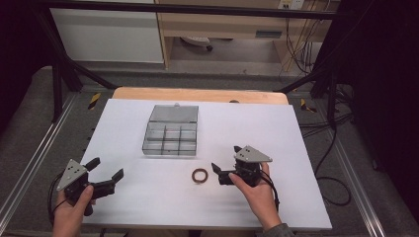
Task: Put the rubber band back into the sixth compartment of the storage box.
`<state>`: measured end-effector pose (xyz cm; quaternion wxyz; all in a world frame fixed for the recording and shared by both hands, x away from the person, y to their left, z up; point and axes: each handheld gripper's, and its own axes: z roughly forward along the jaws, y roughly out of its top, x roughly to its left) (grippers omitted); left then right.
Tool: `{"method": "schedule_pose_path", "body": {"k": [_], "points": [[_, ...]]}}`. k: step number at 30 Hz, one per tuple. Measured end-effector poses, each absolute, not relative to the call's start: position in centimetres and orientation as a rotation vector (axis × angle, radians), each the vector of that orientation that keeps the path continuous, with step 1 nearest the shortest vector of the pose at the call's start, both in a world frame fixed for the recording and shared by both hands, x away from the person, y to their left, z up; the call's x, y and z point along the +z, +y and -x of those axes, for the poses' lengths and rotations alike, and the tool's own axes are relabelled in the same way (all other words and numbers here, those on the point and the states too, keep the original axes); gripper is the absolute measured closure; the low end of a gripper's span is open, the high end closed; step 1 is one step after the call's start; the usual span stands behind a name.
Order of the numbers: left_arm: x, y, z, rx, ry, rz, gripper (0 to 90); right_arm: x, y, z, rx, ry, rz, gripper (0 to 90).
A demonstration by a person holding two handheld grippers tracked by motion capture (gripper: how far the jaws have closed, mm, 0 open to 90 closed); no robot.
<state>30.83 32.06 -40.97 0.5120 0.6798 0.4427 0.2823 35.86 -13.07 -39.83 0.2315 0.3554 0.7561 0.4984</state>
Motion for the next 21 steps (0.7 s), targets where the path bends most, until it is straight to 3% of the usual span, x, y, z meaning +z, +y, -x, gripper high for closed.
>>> {"method": "schedule_pose_path", "body": {"k": [21], "points": [[-41.0, 31.8, -30.8, 0.675, 1.062, -1.638, 4.7, -41.2, -9.9, -35.4, 1.341, 2.201, -0.913, 3.9]]}}
